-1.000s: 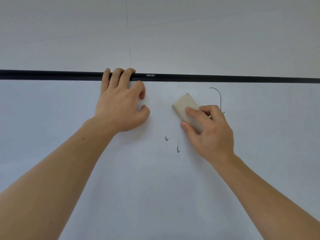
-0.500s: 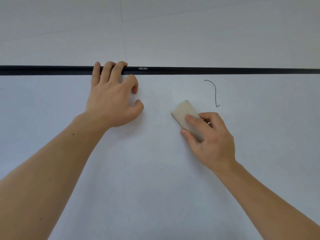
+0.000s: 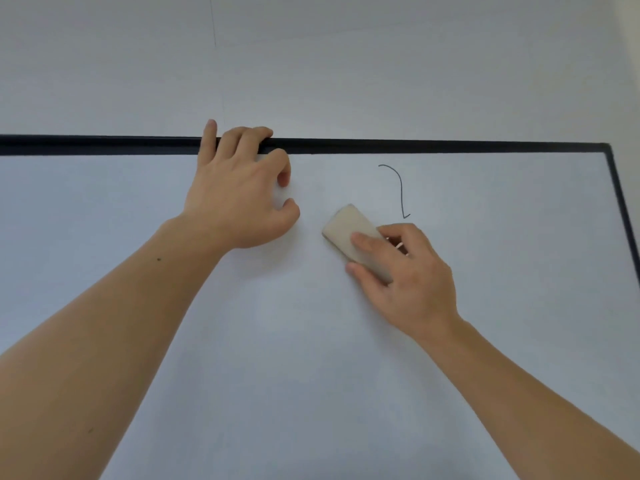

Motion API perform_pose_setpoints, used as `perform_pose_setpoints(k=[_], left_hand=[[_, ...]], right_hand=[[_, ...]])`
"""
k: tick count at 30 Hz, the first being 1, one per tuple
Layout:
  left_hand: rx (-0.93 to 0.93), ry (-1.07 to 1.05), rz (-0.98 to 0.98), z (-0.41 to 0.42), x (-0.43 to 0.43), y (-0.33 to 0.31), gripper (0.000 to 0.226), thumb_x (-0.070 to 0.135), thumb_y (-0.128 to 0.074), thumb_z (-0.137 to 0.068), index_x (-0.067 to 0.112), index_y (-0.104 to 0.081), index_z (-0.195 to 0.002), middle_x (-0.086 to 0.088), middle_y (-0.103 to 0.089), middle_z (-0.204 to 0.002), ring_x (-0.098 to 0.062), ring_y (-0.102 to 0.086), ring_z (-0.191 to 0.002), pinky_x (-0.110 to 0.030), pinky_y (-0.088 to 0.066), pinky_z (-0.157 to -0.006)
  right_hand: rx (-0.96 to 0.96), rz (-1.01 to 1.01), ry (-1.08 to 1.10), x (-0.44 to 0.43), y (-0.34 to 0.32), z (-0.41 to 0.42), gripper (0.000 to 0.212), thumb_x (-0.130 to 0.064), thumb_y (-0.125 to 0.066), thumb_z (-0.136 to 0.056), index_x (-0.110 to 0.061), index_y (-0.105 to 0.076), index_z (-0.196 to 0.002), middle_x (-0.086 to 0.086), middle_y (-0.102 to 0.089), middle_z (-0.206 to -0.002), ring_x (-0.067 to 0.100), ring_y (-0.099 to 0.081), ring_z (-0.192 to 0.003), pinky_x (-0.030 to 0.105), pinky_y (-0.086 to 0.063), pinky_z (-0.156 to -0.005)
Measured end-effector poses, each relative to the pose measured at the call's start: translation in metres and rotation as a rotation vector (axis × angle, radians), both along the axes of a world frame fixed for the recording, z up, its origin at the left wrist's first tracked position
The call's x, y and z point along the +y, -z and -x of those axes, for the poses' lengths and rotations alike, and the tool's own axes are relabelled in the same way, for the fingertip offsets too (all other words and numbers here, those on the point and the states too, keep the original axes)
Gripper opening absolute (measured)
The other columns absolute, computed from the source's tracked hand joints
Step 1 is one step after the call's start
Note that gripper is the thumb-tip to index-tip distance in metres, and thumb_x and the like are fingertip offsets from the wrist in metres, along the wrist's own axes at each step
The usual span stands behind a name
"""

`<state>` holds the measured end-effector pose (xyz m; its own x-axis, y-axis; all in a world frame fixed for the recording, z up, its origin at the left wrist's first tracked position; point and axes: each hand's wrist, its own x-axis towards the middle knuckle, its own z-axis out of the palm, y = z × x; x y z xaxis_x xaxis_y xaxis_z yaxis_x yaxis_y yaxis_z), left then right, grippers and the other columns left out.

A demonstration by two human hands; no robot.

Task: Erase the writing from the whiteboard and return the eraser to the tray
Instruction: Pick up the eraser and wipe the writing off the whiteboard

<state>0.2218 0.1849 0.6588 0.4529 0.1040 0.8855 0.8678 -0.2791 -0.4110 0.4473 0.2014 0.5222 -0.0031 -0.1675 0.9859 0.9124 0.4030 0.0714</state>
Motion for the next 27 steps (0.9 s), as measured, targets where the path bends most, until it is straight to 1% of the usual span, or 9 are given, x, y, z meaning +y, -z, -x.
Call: perform_pose_setpoints(k=[3, 5, 10, 12, 14, 18, 21, 23, 27], left_hand=[[-0.009, -0.011, -0.019, -0.004, 0.004, 0.002, 0.035, 0.049, -0.05, -0.072, 0.025, -0.059, -0.096, -0.012, -0.045, -0.147, -0.036, -0.034, -0.138, -0.058, -0.004, -0.121], [-0.02, -0.015, -0.036, -0.006, 0.007, 0.004, 0.035, 0.049, -0.05, -0.071, 0.024, -0.058, -0.094, -0.012, -0.046, -0.144, -0.037, -0.036, -0.136, -0.058, -0.007, -0.12], [-0.088, 0.017, -0.062, -0.015, 0.011, 0.005, 0.032, 0.047, -0.052, -0.07, 0.021, -0.06, -0.087, -0.013, -0.05, -0.137, -0.039, -0.039, -0.133, -0.059, -0.009, -0.119], [-0.102, 0.028, -0.066, -0.017, 0.013, 0.006, 0.031, 0.047, -0.052, -0.071, 0.021, -0.059, -0.086, -0.013, -0.05, -0.136, -0.039, -0.038, -0.133, -0.059, -0.009, -0.12], [-0.105, 0.035, -0.066, -0.016, 0.013, 0.007, 0.031, 0.047, -0.052, -0.071, 0.021, -0.058, -0.086, -0.012, -0.049, -0.136, -0.038, -0.037, -0.134, -0.059, -0.008, -0.12], [-0.114, 0.031, -0.059, -0.018, 0.013, 0.008, 0.032, 0.048, -0.051, -0.071, 0.021, -0.058, -0.086, -0.013, -0.048, -0.137, -0.038, -0.036, -0.135, -0.059, -0.007, -0.12], [-0.123, 0.026, -0.057, -0.02, 0.013, 0.008, 0.033, 0.049, -0.049, -0.071, 0.021, -0.058, -0.085, -0.013, -0.048, -0.137, -0.039, -0.035, -0.135, -0.059, -0.006, -0.12], [-0.133, 0.023, -0.056, -0.021, 0.013, 0.008, 0.032, 0.05, -0.049, -0.071, 0.021, -0.057, -0.083, -0.014, -0.047, -0.137, -0.04, -0.034, -0.136, -0.059, -0.006, -0.12], [-0.152, 0.018, -0.06, -0.026, 0.013, 0.008, 0.032, 0.05, -0.051, -0.07, 0.021, -0.058, -0.082, -0.015, -0.047, -0.136, -0.041, -0.033, -0.136, -0.06, -0.005, -0.12]], right_hand=[[0.187, 0.044, -0.012, 0.003, 0.0, -0.014, 0.036, -0.039, -0.077, -0.08, -0.033, -0.068, -0.114, -0.004, -0.057, -0.108, 0.016, -0.06, -0.089, 0.034, -0.055, -0.058], [0.217, 0.04, -0.014, 0.005, 0.008, -0.01, 0.036, -0.039, -0.076, -0.081, -0.032, -0.068, -0.115, -0.004, -0.056, -0.108, 0.016, -0.06, -0.09, 0.034, -0.055, -0.058], [-0.074, -0.008, -0.002, 0.004, 0.033, 0.001, 0.033, -0.037, -0.075, -0.083, -0.027, -0.07, -0.114, 0.006, -0.061, -0.106, 0.022, -0.061, -0.086, 0.033, -0.054, -0.058], [-0.095, -0.014, 0.024, 0.004, 0.034, -0.01, 0.032, -0.037, -0.076, -0.083, -0.029, -0.069, -0.113, 0.006, -0.062, -0.106, 0.022, -0.063, -0.088, 0.033, -0.055, -0.058], [0.0, -0.001, 0.037, 0.006, 0.032, -0.028, 0.033, -0.037, -0.077, -0.081, -0.031, -0.069, -0.113, 0.003, -0.061, -0.107, 0.021, -0.063, -0.088, 0.034, -0.055, -0.059], [0.322, 0.082, 0.027, 0.01, 0.027, -0.063, 0.037, -0.04, -0.076, -0.082, -0.037, -0.066, -0.117, -0.008, -0.055, -0.11, 0.018, -0.061, -0.094, 0.036, -0.056, -0.067], [0.404, 0.099, 0.019, 0.01, 0.026, -0.064, 0.037, -0.041, -0.074, -0.083, -0.037, -0.064, -0.119, -0.007, -0.054, -0.111, 0.019, -0.061, -0.099, 0.036, -0.055, -0.069], [0.343, 0.073, 0.02, 0.008, 0.03, -0.051, 0.036, -0.041, -0.073, -0.083, -0.033, -0.066, -0.117, -0.004, -0.055, -0.111, 0.019, -0.06, -0.094, 0.032, -0.053, -0.066], [0.063, 0.064, -0.007, 0.006, 0.049, -0.033, 0.035, -0.039, -0.073, -0.083, -0.027, -0.071, -0.115, 0.001, -0.059, -0.109, 0.018, -0.06, -0.089, 0.027, -0.052, -0.06]])
